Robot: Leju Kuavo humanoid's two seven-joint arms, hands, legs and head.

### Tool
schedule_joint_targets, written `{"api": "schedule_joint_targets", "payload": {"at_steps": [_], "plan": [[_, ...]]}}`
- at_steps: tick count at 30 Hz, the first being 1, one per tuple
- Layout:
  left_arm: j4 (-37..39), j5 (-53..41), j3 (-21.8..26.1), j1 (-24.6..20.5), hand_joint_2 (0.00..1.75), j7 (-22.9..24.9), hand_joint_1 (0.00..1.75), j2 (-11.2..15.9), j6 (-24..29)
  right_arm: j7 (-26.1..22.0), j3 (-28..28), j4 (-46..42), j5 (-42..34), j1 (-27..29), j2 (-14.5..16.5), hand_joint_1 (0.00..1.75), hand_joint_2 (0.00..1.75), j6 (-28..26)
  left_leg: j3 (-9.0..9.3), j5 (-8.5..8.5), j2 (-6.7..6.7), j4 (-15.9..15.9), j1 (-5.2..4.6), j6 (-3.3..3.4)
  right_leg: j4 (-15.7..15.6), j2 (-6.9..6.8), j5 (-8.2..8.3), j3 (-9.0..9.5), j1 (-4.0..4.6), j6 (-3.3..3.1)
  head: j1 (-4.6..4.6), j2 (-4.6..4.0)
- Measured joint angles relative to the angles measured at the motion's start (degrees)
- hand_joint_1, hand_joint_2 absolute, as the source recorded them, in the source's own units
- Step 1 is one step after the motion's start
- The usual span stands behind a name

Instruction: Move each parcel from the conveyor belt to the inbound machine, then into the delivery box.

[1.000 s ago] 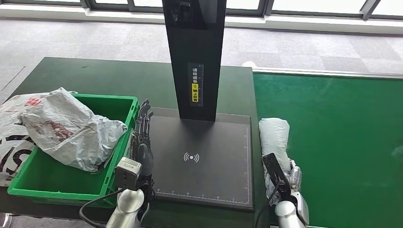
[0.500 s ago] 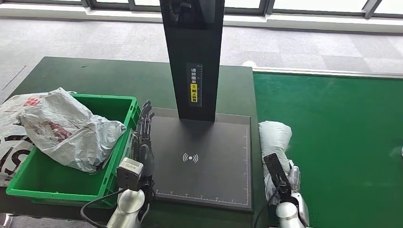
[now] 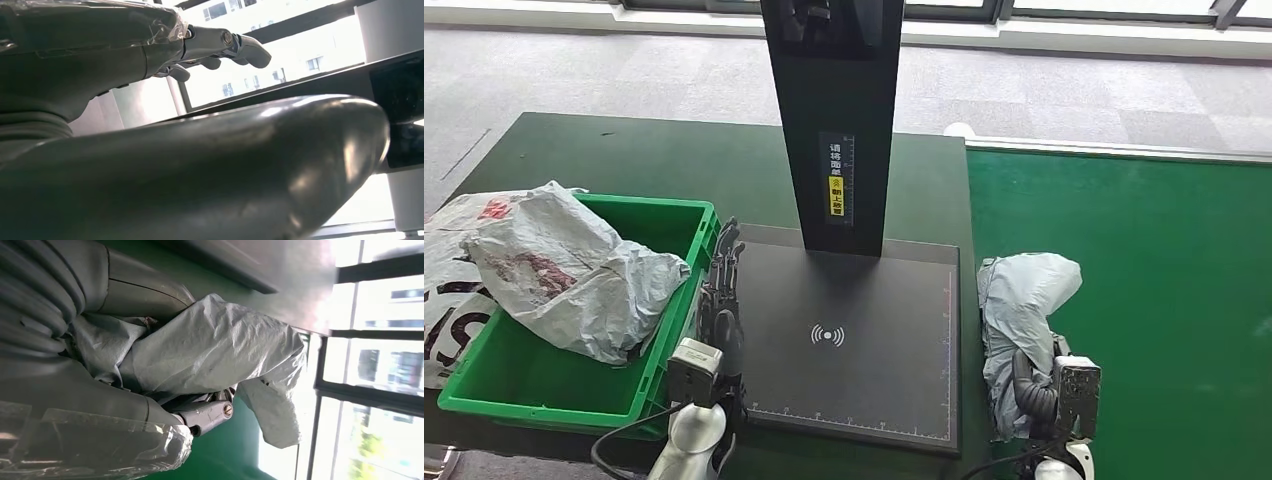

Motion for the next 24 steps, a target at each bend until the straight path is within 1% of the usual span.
{"api": "schedule_joint_targets", "payload": {"at_steps": [3, 7, 11, 24], "plan": [[-0.02, 0.82, 0.06, 0.07, 0.00, -0.04, 0.00, 0.11, 0.72, -2.67, 1.77, -4.43, -1.63, 0.82, 0.30, 1.75, 1.75, -0.69, 0.07, -0.04, 0.05, -0.03, 0.01, -0.06, 0.00, 0.06, -0.03, 0.05, 0.01, 0.00, 0.00, 0.00], [-0.05, 1.53, 0.06, 0.27, 0.00, -0.05, 0.00, 0.28, 1.36, -4.88, 5.31, -9.17, -1.74, 1.86, 0.44, 1.75, 1.75, -3.25, 0.21, -0.02, 0.06, -0.04, 0.01, -0.08, 0.00, 0.06, -0.02, 0.17, 0.02, 0.01, 0.00, 0.00], [-0.08, 1.75, 0.06, 0.53, 0.00, -0.05, 0.00, 0.51, 1.53, -5.24, 8.39, -12.21, -1.42, 2.47, 0.44, 1.75, 1.75, -4.31, 0.40, 0.00, 0.08, -0.03, -0.03, -0.10, 0.00, 0.08, 0.02, 0.35, 0.03, 0.06, 0.00, 0.00], [-0.49, 2.11, 0.06, 0.92, 0.00, -0.07, 0.00, 0.73, 1.86, -5.87, 12.30, -14.98, -0.94, 2.97, 0.42, 1.75, 1.75, -5.37, 0.46, 0.01, 0.07, -0.02, -0.13, -0.08, 0.00, 0.08, 0.07, 0.42, 0.00, 0.13, -0.01, 0.00]]}}
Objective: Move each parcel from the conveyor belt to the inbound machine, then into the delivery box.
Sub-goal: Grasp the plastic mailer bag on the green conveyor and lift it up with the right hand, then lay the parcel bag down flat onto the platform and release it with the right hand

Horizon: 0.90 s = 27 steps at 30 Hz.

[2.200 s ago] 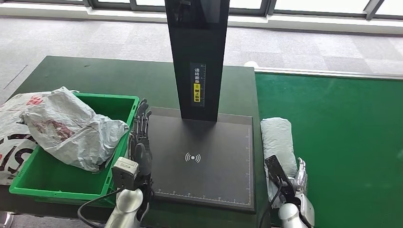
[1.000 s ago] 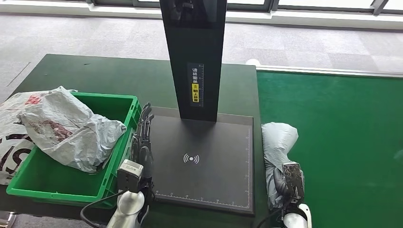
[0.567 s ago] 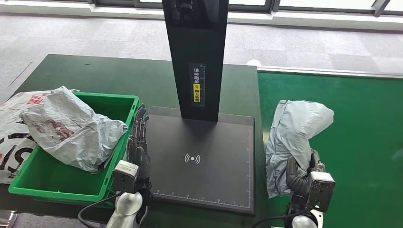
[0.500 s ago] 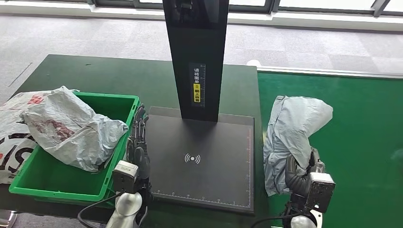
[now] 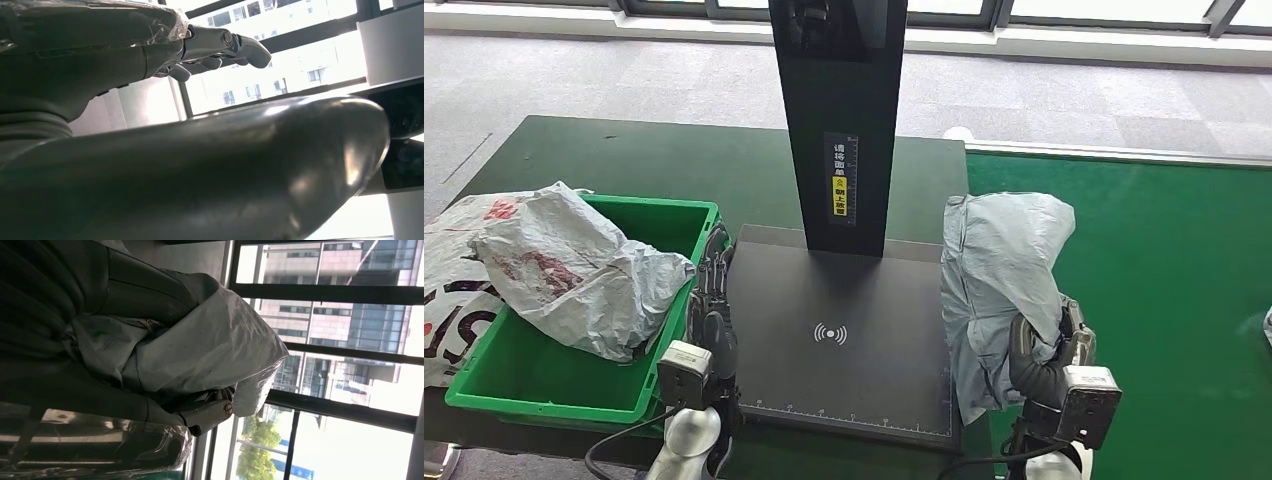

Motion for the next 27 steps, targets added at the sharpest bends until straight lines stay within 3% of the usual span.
{"api": "schedule_joint_targets", "payload": {"at_steps": [9, 14, 20, 27], "plan": [[-0.10, 0.00, 0.00, 0.05, 0.00, -0.02, 0.00, 0.07, 0.00, -0.01, 0.68, -0.11, 0.16, -0.04, -0.03, 1.75, 1.75, 0.05, 0.00, 0.00, 0.00, 0.00, 0.00, 0.00, 0.00, 0.00, 0.00, 0.00, 0.00, 0.00, -0.01, 0.00], [0.02, -0.04, 0.00, -0.12, 0.00, -0.02, 0.00, 0.02, -0.37, 1.24, 3.23, 1.16, 3.82, -1.57, -0.27, 1.75, 1.75, 1.08, 0.00, 0.00, 0.10, -0.01, 0.00, 0.00, 0.02, 0.08, 0.01, 0.00, 0.02, 0.00, 0.01, 0.00], [1.78, -0.20, -0.37, -2.27, 0.00, -0.02, 0.00, -0.81, -0.48, 4.66, 13.21, 12.06, 7.89, -9.10, -0.50, 1.75, 1.75, 0.29, 0.09, 0.09, 0.25, -0.01, 0.03, -0.04, 0.06, 0.24, 0.09, 0.02, 0.05, 0.00, 0.00, 0.00], [4.03, 0.95, -0.89, -4.17, 0.00, -0.04, 0.00, -1.24, 0.38, 4.15, 22.09, 30.45, 6.16, -20.41, 0.87, 1.75, 1.75, 1.54, 0.14, 0.12, 0.48, -0.01, 0.03, -0.07, 0.15, 0.47, 0.15, -0.03, 0.06, -0.03, -0.01, 0.00]]}}
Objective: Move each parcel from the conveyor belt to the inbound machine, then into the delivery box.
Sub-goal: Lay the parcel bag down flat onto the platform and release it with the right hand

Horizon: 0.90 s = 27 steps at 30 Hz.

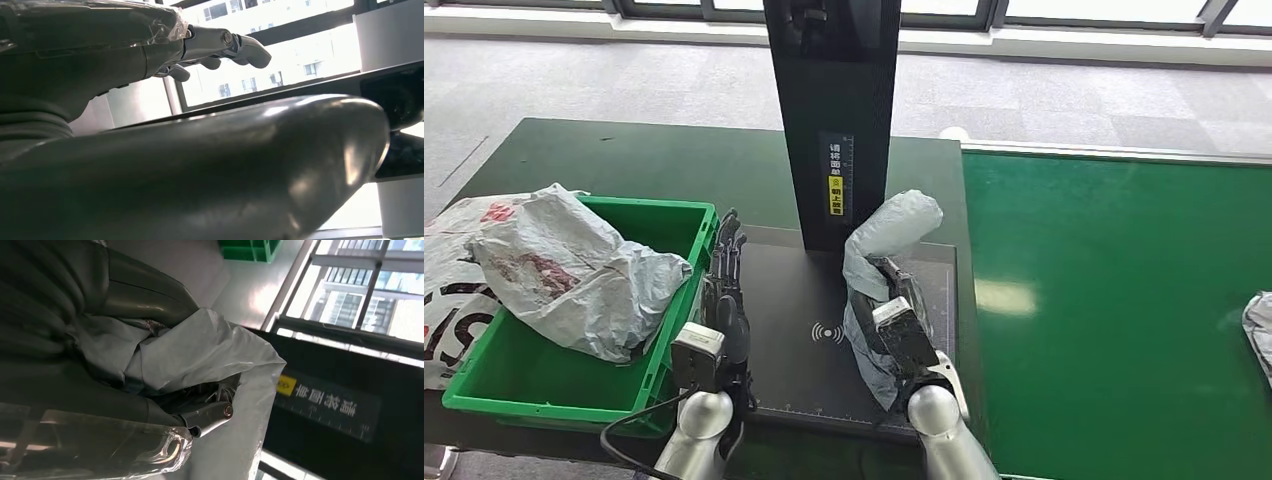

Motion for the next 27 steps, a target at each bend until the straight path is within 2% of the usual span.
{"api": "schedule_joint_targets", "payload": {"at_steps": [6, 14, 15, 18, 19, 27], "plan": [[0.84, 0.63, -0.68, -0.53, 0.00, 0.00, 0.00, 0.03, 1.31, 0.82, 6.77, 11.53, -4.69, -8.31, 2.27, 1.75, 1.75, -1.66, 0.03, 0.01, 0.02, 0.00, 0.01, -0.02, 0.02, 0.02, 0.01, -0.02, 0.00, -0.01, 0.00, 0.00], [0.90, 0.68, -0.75, -0.65, 0.00, 0.00, 0.00, 0.06, 1.65, 1.72, 10.32, 16.84, -6.32, -11.81, 3.05, 1.75, 1.75, -1.43, 0.02, 0.01, 0.03, 0.00, 0.00, -0.02, 0.01, 0.03, 0.01, -0.03, -0.01, -0.01, 0.00, 0.00], [0.93, 0.63, -0.75, -0.73, 0.00, 0.00, 0.00, 0.07, 1.64, 1.70, 10.45, 17.33, -6.50, -12.11, 3.08, 1.49, 1.75, -1.43, 0.02, 0.01, 0.03, 0.00, 0.00, -0.02, 0.01, 0.03, 0.01, -0.03, -0.01, -0.01, 0.00, 0.00], [1.10, 0.56, -0.75, -0.88, 0.00, 0.00, 0.00, 0.08, 1.59, 1.71, 10.81, 18.25, -6.73, -12.63, 3.13, 0.44, 1.75, -1.38, 0.03, 0.01, 0.03, 0.00, 0.00, -0.02, 0.01, 0.03, 0.02, -0.02, -0.01, -0.01, 0.00, 0.00], [1.19, 0.56, -0.75, -0.93, 0.00, 0.00, 0.00, 0.08, 1.58, 1.78, 11.02, 18.44, -6.68, -12.71, 3.13, 0.35, 1.75, -1.43, 0.03, 0.01, 0.03, 0.00, 0.00, -0.02, 0.01, 0.03, 0.03, -0.02, -0.01, -0.01, 0.00, 0.00], [1.37, 0.56, -0.75, -1.15, 0.00, 0.00, 0.00, 0.09, 1.56, 2.11, 11.97, 19.38, -6.08, -12.79, 3.16, 0.35, 1.75, -2.25, 0.04, 0.01, 0.03, 0.01, 0.01, -0.02, 0.02, 0.03, 0.04, -0.02, -0.01, -0.02, 0.00, 0.00]]}}
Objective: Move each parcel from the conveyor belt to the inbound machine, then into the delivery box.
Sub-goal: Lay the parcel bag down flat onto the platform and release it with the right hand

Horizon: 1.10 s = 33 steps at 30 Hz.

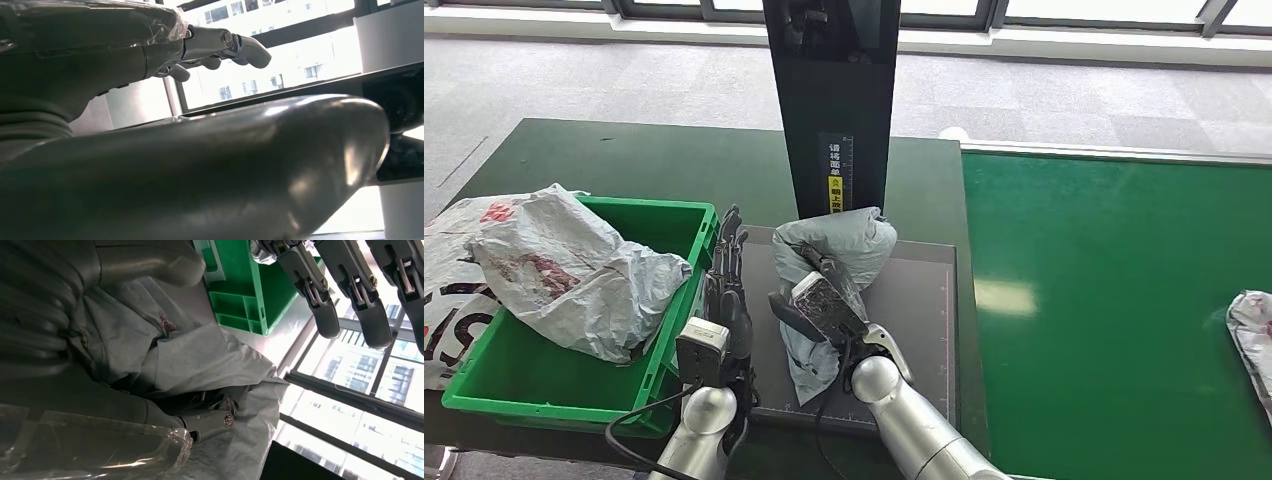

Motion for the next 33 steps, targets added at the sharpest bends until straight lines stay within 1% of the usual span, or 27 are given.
{"api": "schedule_joint_targets", "payload": {"at_steps": [4, 5, 9, 13, 18, 23, 25, 29, 31, 33], "plan": [[0.02, 0.00, 0.00, -0.01, 0.00, 0.00, 0.00, 0.02, 0.00, 0.01, 0.04, 0.23, 0.04, -0.02, 0.00, 0.01, 1.75, 0.01, 0.00, 0.00, 0.00, 0.00, 0.00, 0.00, 0.00, 0.00, 0.00, 0.00, 0.00, 0.00, 0.00, 0.00], [0.04, -0.01, 0.00, -0.02, 0.00, 0.00, 0.00, 0.03, 0.00, 0.05, 0.05, 0.29, 0.14, -0.02, 0.00, 0.00, 1.75, -0.03, 0.00, 0.00, 0.00, 0.00, 0.00, 0.00, 0.00, 0.00, 0.00, 0.00, 0.00, 0.00, 0.00, 0.00], [0.19, -0.02, 0.00, -0.16, 0.00, 0.00, 0.00, 0.12, 0.00, 0.22, -0.09, 0.21, 1.70, 0.35, -0.01, 0.00, 1.75, -0.03, 0.02, 0.00, 0.00, 0.00, 0.00, 0.00, 0.00, 0.00, 0.00, 0.01, 0.00, 0.00, 0.00, 0.00], [0.54, 0.13, 0.00, -0.42, 0.00, 0.00, 0.00, 0.38, 0.17, -0.84, -0.85, -2.72, 2.07, 2.76, -0.23, 0.00, 1.75, 2.29, 0.03, 0.00, 0.02, 0.01, 0.00, 0.00, 0.00, 0.00, 0.00, 0.01, -0.01, 0.00, 0.00, 0.00], [-0.36, 0.86, -0.02, 0.92, 0.00, 0.00, 0.00, 0.98, 1.27, -2.46, -1.49, -7.12, 0.70, 5.25, -1.19, 0.00, 1.75, 6.00, 0.02, -0.01, 0.12, 0.00, 0.00, 0.00, 0.00, 0.10, 0.00, -0.03, -0.02, 0.00, 0.00, 0.00], [-1.56, 1.04, -0.23, 2.46, 0.00, -0.02, 0.00, 1.48, 2.03, -5.24, -1.57, -10.33, -2.47, 7.00, -1.90, 0.00, 1.75, 8.74, 0.02, -0.01, 0.12, 0.00, 0.01, 0.00, 0.00, 0.12, 0.00, -0.04, -0.05, 0.00, 0.00, 0.00], [-2.56, 1.77, -0.26, 3.24, 0.00, -0.02, 0.00, 1.68, 2.30, -6.30, -1.57, -12.52, -4.40, 8.12, -2.40, 0.00, 1.75, 10.72, 0.02, -0.01, 0.12, 0.00, 0.01, 0.00, 0.00, 0.12, 0.00, -0.04, -0.05, 0.00, 0.00, 0.00], [-5.48, 5.07, -0.26, 4.97, 0.00, -0.02, 0.00, 2.02, 2.34, -8.28, -1.57, -18.28, -7.68, 11.60, -3.84, 0.00, 1.75, 16.40, 0.02, -0.02, 0.10, 0.00, 0.00, 0.01, -0.01, 0.11, -0.01, -0.03, -0.04, 0.00, 0.00, 0.00], [-7.34, 6.95, -0.25, 5.65, 0.00, -0.02, 0.00, 2.07, 2.38, -8.63, -1.58, -21.56, -8.64, 13.88, -4.64, 0.00, 1.75, 19.03, 0.01, -0.03, 0.10, 0.00, -0.01, 0.02, -0.01, 0.11, -0.01, -0.03, -0.04, 0.01, 0.00, 0.00], [-8.90, 7.94, -0.24, 6.05, 0.00, -0.02, 0.00, 2.07, 2.42, -8.70, -1.59, -24.26, -9.22, 15.72, -5.26, 0.00, 1.75, 20.40, 0.00, -0.04, 0.10, 0.00, -0.02, 0.03, -0.01, 0.10, -0.01, -0.03, -0.04, 0.01, 0.00, 0.00]]}}
